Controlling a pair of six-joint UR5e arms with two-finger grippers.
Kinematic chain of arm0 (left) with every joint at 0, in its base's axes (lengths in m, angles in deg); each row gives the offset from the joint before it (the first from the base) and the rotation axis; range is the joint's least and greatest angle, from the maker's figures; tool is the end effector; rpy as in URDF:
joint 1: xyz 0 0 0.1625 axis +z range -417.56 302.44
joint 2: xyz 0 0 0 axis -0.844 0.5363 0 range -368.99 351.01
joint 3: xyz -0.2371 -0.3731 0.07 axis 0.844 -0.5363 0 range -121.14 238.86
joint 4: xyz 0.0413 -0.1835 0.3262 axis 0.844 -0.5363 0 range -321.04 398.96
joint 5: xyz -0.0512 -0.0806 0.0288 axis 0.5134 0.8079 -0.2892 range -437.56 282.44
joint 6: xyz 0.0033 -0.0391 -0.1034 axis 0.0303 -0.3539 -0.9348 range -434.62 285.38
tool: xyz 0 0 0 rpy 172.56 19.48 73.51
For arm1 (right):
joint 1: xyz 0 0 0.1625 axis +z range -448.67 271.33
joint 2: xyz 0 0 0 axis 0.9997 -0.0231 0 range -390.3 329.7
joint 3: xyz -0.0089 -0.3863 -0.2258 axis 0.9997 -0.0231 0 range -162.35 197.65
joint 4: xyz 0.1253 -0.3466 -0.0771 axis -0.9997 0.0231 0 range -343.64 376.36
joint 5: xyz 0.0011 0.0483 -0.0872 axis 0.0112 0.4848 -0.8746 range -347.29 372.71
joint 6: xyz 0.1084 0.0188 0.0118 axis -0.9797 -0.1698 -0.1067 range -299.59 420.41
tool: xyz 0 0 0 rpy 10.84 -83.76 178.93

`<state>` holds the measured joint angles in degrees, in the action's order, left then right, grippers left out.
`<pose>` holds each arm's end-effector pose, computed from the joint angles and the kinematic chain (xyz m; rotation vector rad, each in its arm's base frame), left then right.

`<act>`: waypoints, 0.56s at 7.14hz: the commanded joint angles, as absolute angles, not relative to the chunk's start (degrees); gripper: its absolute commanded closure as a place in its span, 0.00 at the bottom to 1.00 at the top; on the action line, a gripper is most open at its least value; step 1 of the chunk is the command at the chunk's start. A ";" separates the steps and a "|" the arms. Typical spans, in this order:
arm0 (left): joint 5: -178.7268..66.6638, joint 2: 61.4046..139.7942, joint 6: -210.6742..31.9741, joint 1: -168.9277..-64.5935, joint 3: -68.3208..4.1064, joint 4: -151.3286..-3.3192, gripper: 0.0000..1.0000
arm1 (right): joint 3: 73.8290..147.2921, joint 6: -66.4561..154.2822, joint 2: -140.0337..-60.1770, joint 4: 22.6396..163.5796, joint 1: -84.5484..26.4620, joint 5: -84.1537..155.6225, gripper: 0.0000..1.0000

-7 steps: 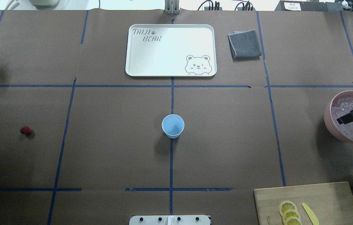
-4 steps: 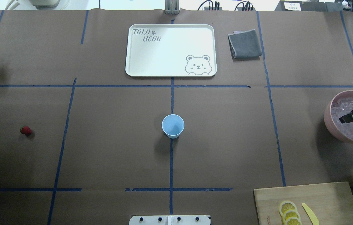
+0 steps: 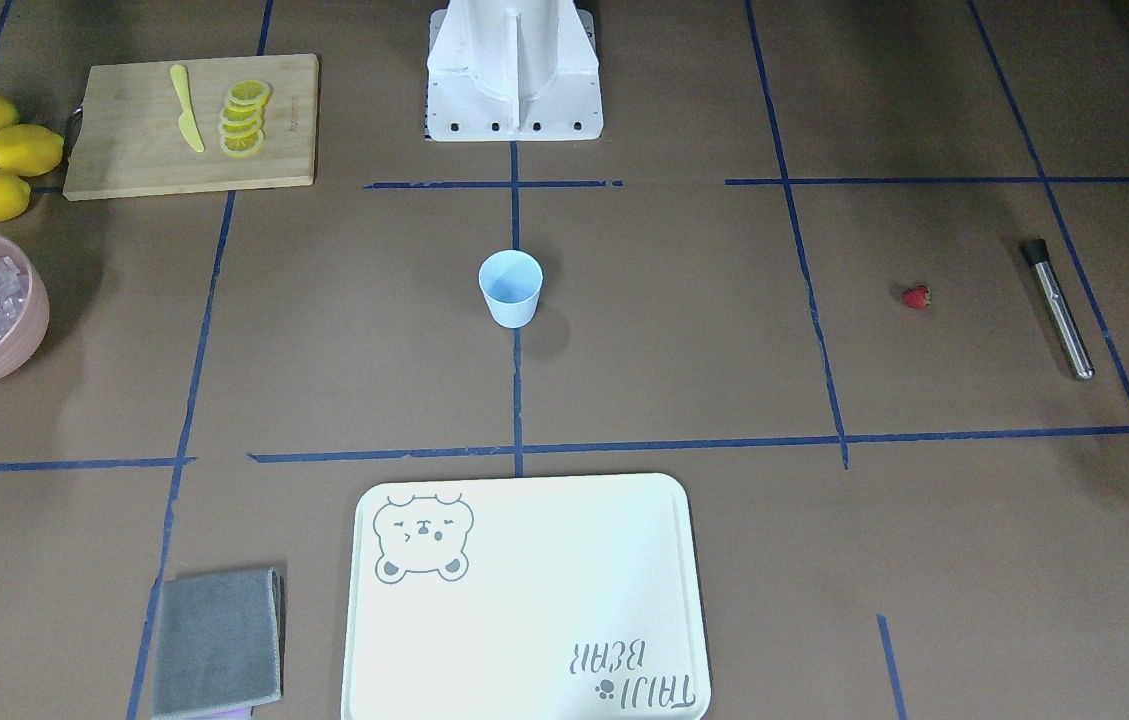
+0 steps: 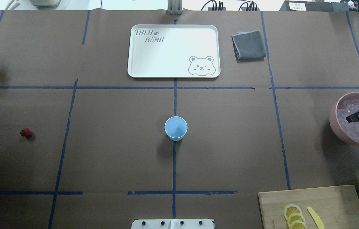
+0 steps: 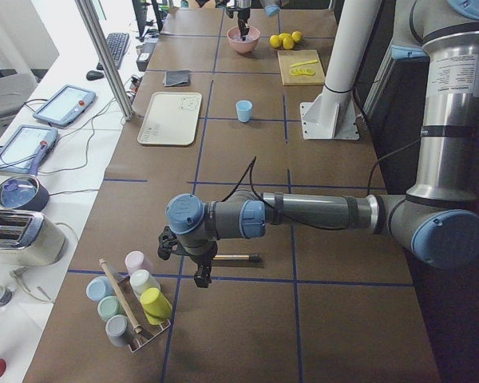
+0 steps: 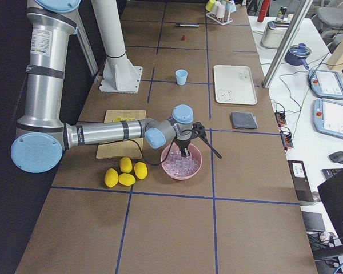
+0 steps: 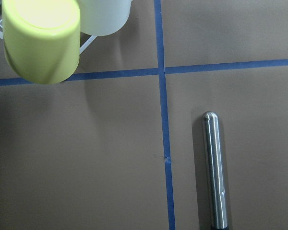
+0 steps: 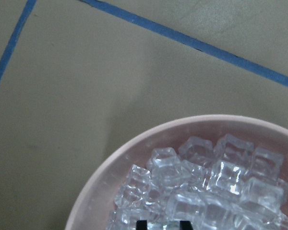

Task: Mash ice and strawberries in cup
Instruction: 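Lower the right gripper into the pink bowl and grasp an ice cube, then carry the ice cube with the right gripper over the light-blue cup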

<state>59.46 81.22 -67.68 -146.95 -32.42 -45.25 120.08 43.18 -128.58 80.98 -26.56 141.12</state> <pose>-0.0475 -0.4481 0.6835 -0.0254 0.8233 0.0936 -0.1376 -0.3981 0.6063 0.2072 -0.7985 -0.3479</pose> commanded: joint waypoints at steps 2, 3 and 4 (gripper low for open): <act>59.46 80.92 -67.68 -146.95 -32.46 -45.24 0.00 | 120.83 41.27 -121.56 84.10 -25.31 141.12 0.98; 59.46 81.00 -67.68 -146.95 -32.54 -45.42 0.00 | 120.75 41.25 -118.22 85.69 -27.05 141.12 0.98; 59.46 81.09 -67.68 -146.95 -32.63 -45.51 0.00 | 120.75 41.08 -112.97 90.49 -29.67 141.12 0.98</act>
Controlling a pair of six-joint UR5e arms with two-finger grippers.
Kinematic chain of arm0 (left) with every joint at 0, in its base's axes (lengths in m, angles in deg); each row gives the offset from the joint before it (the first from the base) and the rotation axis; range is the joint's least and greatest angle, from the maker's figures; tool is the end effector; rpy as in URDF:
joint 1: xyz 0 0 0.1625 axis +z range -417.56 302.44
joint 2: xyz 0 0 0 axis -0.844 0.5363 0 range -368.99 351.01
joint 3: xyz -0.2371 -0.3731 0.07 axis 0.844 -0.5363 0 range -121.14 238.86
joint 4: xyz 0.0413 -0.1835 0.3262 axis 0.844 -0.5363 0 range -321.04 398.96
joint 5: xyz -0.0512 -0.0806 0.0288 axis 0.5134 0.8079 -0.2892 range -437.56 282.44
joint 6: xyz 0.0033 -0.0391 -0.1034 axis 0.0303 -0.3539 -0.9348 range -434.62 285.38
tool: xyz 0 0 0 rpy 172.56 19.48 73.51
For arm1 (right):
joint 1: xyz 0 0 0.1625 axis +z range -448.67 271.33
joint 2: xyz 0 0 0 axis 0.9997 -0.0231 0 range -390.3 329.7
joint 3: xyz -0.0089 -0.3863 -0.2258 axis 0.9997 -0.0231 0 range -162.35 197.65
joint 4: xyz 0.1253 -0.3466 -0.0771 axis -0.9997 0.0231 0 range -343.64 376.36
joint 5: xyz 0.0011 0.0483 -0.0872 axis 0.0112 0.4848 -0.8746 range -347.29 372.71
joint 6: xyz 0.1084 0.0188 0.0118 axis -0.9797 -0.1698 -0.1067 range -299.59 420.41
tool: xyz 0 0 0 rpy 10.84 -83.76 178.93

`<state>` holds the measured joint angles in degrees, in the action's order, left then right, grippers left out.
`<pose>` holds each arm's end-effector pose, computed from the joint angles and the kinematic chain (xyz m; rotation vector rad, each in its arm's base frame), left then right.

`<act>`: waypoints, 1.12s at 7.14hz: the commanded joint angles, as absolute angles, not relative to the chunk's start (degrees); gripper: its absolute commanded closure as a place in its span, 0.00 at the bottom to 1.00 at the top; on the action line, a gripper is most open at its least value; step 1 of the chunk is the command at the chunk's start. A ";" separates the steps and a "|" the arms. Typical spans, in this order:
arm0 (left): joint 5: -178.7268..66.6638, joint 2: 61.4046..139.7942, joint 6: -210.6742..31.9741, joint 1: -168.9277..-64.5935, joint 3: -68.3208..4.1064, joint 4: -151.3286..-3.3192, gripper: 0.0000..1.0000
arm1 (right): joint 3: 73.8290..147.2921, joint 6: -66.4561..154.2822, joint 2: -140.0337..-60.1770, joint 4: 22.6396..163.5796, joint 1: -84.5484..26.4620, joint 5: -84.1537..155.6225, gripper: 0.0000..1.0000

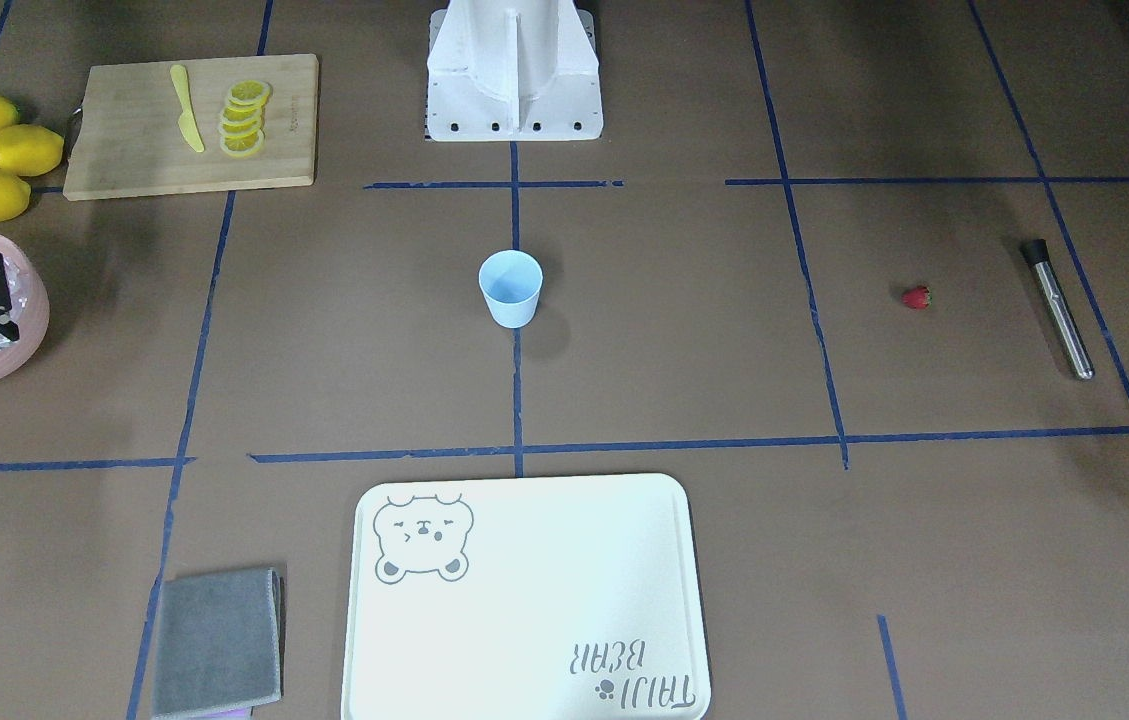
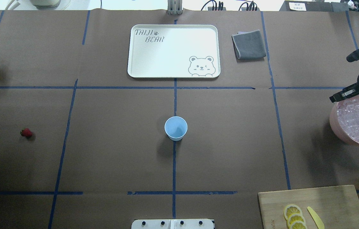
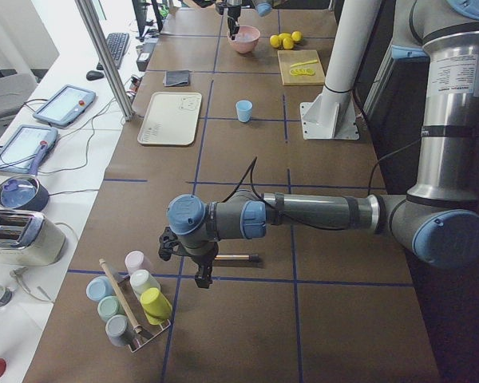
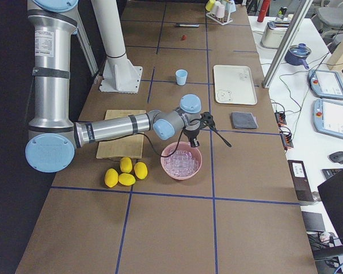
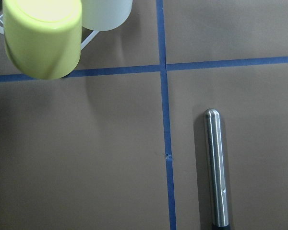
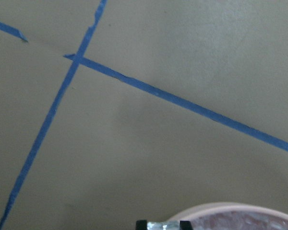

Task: Mash ice and strawberries in cup
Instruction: 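Carry the ice cube with the right gripper over the light-blue cup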

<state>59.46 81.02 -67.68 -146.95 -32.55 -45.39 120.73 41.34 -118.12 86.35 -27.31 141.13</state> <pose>-0.0475 -0.4466 0.6838 -0.0243 0.8233 0.0941 -0.1773 -0.4595 0.5303 0.2801 -0.8362 -0.3622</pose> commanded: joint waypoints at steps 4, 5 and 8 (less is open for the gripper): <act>59.63 81.09 -67.68 -146.86 -33.16 -45.42 0.00 | 119.70 15.24 -93.27 98.28 -46.26 130.88 0.96; 59.63 81.09 -67.68 -146.86 -33.16 -45.42 0.00 | 119.78 7.15 -89.57 99.32 -50.40 126.92 0.96; 59.98 81.09 -67.68 -146.86 -32.99 -45.33 0.00 | 119.69 -3.55 -78.65 112.06 -59.29 116.97 0.95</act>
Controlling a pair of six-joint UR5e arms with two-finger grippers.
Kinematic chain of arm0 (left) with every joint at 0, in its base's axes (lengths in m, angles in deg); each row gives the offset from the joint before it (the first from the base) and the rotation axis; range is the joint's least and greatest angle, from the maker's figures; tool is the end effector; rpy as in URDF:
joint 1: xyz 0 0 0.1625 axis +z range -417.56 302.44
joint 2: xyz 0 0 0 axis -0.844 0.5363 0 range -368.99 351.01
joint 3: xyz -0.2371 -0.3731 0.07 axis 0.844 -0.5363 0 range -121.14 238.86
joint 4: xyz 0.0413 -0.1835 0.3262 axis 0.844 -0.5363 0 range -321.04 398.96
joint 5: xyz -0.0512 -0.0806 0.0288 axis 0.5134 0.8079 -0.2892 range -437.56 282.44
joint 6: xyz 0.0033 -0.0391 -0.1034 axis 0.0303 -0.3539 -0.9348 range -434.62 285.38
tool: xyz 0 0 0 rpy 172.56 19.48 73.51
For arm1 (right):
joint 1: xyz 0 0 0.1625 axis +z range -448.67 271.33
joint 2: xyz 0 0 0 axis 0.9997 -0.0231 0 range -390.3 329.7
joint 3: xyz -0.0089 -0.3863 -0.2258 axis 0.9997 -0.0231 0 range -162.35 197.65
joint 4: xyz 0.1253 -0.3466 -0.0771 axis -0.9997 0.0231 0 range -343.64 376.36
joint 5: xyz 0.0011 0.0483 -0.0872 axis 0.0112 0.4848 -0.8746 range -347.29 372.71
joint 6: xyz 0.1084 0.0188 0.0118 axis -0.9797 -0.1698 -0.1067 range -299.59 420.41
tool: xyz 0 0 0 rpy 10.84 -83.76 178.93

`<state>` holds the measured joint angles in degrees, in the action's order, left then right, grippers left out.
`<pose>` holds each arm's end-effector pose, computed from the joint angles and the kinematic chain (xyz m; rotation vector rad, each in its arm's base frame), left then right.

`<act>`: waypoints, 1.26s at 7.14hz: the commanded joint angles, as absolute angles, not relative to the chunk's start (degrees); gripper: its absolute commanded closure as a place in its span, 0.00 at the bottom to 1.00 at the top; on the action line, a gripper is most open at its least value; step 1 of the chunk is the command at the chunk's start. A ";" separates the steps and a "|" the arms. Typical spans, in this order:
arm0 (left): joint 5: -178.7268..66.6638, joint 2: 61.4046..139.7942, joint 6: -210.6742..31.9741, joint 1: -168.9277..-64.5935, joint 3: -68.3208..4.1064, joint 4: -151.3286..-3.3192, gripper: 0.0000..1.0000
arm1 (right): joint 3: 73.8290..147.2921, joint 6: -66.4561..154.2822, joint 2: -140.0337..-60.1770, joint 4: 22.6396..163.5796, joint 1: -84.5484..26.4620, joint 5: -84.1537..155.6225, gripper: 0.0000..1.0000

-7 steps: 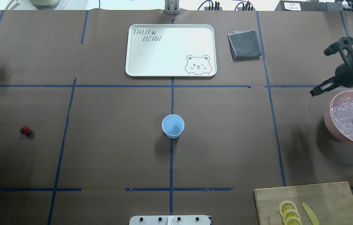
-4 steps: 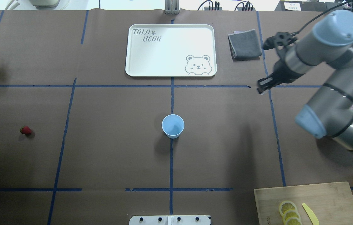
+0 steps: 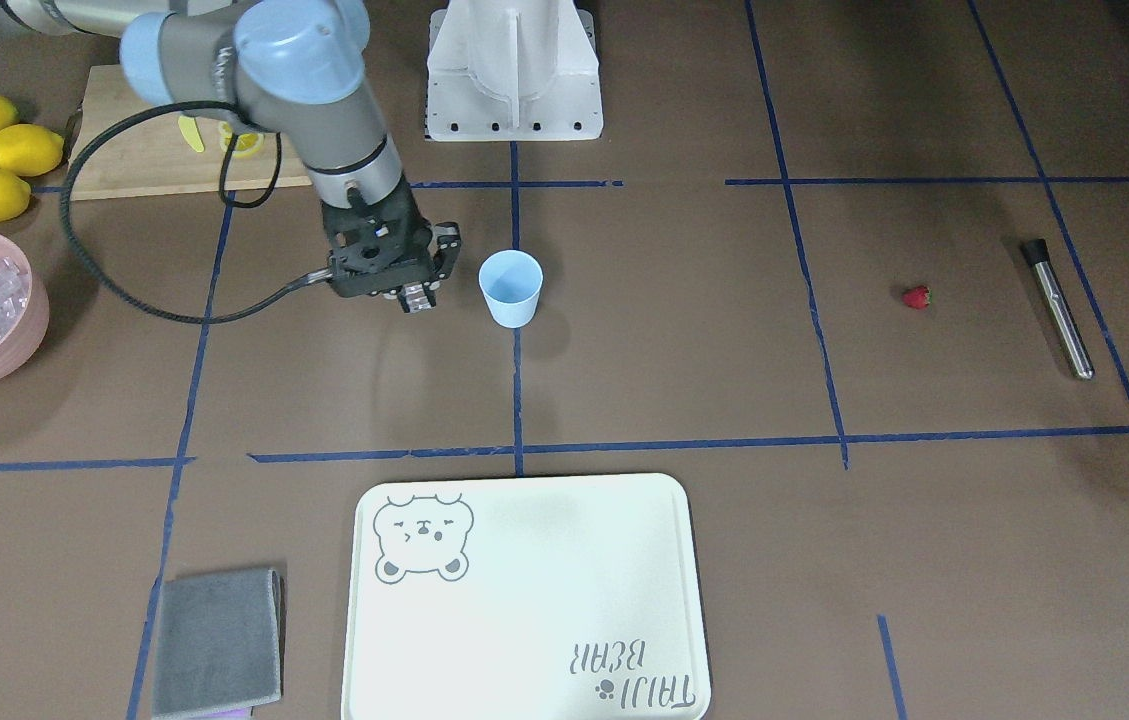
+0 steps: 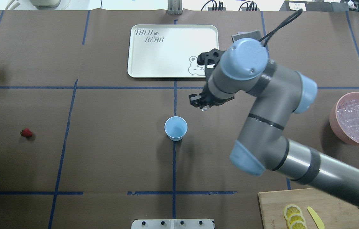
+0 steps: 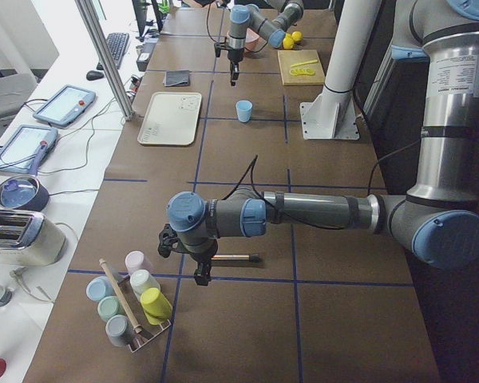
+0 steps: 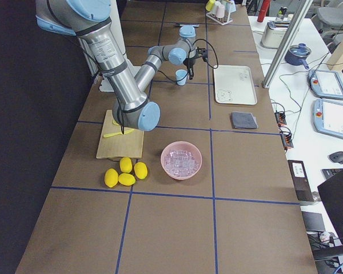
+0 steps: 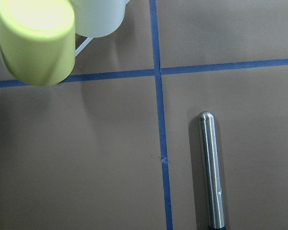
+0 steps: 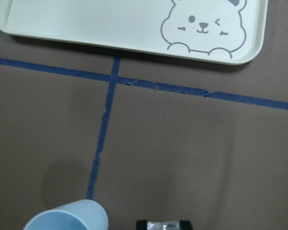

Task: Mash ice and strawberries in cup
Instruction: 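Carry the ice cube with the right gripper over the light-blue cup, then open the right gripper to drop the ice cube into the cup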

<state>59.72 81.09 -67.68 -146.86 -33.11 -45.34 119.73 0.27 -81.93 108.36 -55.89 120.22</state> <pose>-0.0464 -0.4480 0.6786 -0.0151 0.8274 0.0995 -0.4899 -0.4345 0.2373 0.1906 -0.8654 -0.0814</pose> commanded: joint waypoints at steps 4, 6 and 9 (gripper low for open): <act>59.98 81.09 -67.68 -146.86 -32.63 -45.33 0.00 | 115.57 -6.56 -74.87 111.99 -63.27 111.86 0.94; 59.98 81.09 -67.59 -146.77 -32.63 -45.24 0.00 | 114.16 -7.52 -73.89 111.55 -63.27 111.77 0.76; 59.98 81.09 -67.59 -146.77 -32.72 -45.33 0.00 | 114.25 -7.61 -74.15 111.64 -63.89 111.33 0.06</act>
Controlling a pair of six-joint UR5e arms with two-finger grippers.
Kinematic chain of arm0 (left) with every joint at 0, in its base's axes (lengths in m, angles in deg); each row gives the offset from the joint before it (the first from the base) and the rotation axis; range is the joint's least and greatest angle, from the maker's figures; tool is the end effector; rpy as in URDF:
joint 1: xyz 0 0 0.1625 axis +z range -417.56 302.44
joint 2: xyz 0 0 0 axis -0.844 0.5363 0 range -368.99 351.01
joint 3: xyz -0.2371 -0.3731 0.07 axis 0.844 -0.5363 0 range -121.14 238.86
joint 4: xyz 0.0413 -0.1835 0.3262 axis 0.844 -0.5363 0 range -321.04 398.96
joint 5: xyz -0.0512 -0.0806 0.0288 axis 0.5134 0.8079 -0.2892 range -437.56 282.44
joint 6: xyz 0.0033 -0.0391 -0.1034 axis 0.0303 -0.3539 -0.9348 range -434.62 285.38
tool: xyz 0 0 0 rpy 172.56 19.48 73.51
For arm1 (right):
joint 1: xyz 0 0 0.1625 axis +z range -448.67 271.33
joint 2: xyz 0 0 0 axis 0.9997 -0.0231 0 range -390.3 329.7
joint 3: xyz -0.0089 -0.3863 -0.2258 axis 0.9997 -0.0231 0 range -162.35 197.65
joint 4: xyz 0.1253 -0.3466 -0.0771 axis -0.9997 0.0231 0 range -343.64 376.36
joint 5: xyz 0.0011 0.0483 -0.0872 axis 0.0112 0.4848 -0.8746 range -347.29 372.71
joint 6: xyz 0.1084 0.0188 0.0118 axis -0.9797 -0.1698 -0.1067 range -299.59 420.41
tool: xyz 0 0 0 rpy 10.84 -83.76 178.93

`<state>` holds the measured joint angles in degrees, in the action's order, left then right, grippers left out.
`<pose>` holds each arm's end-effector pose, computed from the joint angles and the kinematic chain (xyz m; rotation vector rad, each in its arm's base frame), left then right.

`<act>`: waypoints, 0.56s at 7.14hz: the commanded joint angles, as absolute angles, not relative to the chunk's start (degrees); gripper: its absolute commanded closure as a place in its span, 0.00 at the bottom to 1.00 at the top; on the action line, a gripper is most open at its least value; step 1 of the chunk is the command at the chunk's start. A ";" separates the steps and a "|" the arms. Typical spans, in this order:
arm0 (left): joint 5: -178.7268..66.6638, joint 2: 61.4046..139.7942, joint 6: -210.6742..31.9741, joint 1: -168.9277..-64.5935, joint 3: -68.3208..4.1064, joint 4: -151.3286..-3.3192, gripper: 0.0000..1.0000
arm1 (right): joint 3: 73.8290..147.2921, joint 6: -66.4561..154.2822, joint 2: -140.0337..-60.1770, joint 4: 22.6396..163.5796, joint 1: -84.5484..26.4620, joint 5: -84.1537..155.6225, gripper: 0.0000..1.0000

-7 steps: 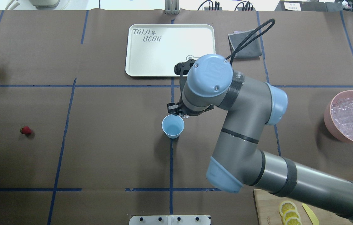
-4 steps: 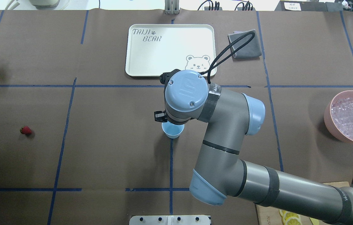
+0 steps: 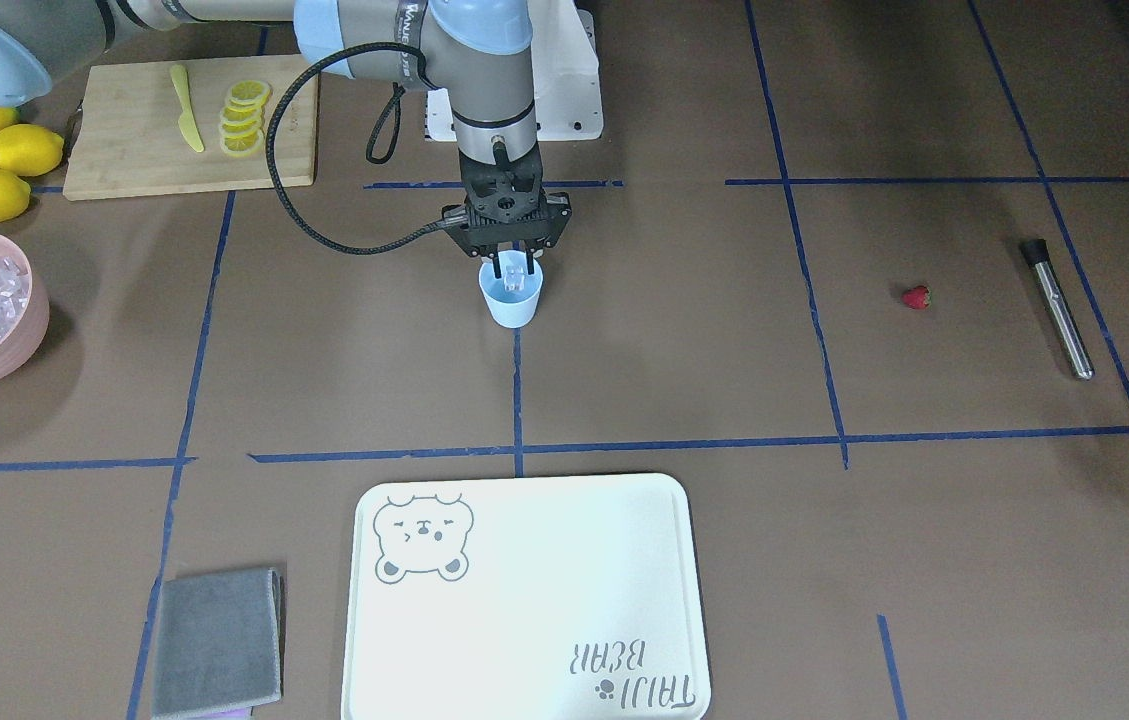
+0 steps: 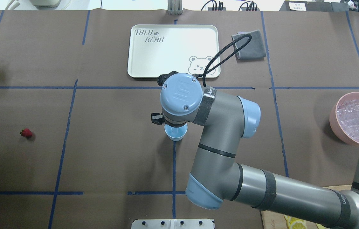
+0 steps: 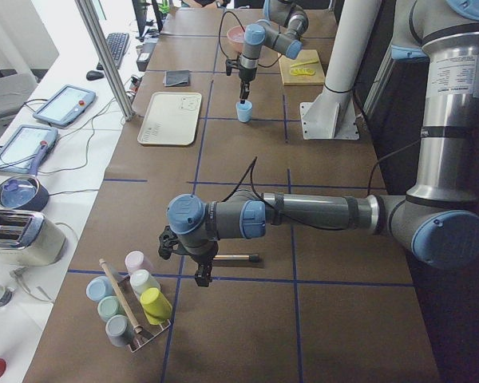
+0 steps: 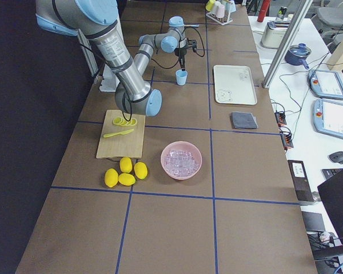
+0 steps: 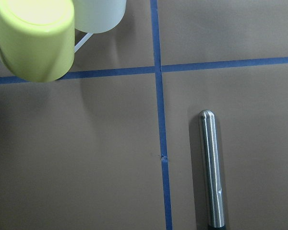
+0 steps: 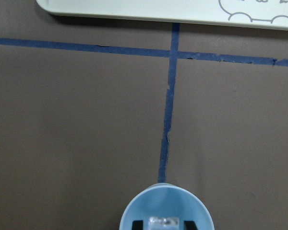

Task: Mash ice and strawberries in cup
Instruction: 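Open the right gripper to drop the ice cube into the cup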

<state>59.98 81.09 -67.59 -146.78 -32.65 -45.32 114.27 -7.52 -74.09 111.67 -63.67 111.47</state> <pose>-0.0455 -0.4475 0.6819 -0.0226 0.8323 0.0986 -0.5705 -0.3946 0.1920 0.1984 -0.8161 -0.0151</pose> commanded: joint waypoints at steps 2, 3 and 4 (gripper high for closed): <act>59.98 81.09 -67.59 -146.77 -32.72 -45.33 0.00 | 114.24 -7.53 -74.16 111.81 -63.72 111.33 0.04; 59.98 81.09 -67.59 -146.77 -32.63 -45.33 0.00 | 114.25 -7.26 -74.50 111.90 -62.23 111.85 0.03; 59.98 81.09 -67.59 -146.77 -32.63 -45.33 0.00 | 114.68 -6.48 -76.59 111.90 -59.17 114.20 0.02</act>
